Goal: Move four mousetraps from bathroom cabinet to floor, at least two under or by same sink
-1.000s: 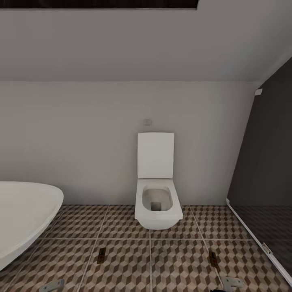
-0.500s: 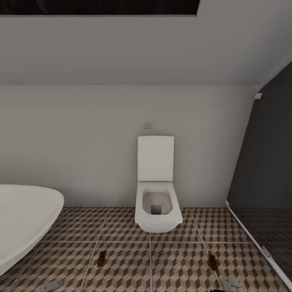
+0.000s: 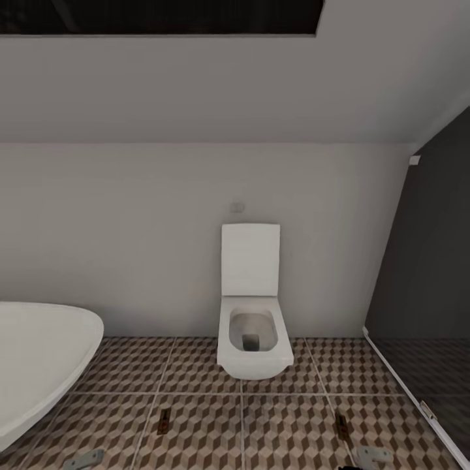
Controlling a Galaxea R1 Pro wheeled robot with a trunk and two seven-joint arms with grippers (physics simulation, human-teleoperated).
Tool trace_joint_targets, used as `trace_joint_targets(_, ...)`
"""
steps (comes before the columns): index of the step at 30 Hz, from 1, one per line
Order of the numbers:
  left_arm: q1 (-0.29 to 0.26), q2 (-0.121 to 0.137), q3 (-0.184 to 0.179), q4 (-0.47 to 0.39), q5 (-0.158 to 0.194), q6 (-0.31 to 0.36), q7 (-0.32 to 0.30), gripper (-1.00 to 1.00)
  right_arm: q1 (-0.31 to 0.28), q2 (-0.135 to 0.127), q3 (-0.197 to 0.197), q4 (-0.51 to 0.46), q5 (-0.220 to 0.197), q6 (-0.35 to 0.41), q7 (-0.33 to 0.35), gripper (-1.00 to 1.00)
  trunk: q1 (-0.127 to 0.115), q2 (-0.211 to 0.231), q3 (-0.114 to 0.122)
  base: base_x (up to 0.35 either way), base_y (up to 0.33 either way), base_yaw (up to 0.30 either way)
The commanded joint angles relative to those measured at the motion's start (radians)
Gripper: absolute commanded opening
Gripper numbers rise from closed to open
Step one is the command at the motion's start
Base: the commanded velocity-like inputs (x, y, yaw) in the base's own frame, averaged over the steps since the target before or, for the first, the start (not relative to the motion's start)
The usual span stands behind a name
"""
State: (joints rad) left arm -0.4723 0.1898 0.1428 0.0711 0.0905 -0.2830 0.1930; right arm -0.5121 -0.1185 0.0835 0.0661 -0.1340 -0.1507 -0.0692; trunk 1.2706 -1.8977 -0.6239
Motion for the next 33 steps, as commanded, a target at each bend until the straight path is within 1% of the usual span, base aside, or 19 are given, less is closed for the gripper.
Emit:
trace_joint_targets(1,-0.002,0.000,0.001,0.004,0.009,-0.008,-0.003,1.00,-0.002,0.000,0.009,0.004,-0.010,-0.007,0.000,1.00,-0.004,0.007,0.002,0.000,0.000,0.000)
trace_joint_targets(12,-0.002,-0.001,0.001,0.006,0.009,-0.029,-0.003,1.00,-0.002,0.000,0.009,0.004,-0.010,-0.007,0.000,1.00,-0.046,0.084,0.037,0.000,0.000,0.000)
trace_joint_targets(31,-0.002,-0.001,0.001,0.006,0.011,-0.031,-0.003,1.00,-0.002,0.000,0.009,0.004,-0.010,-0.007,0.000,1.00,-0.119,0.217,0.096,0.000,0.000,0.000)
trace_joint_targets(33,-0.002,-0.001,0.001,0.006,0.011,-0.032,-0.003,1.00,-0.002,0.000,0.009,0.004,-0.010,-0.007,0.000,1.00,-0.119,0.217,0.096,0.000,0.000,0.000)
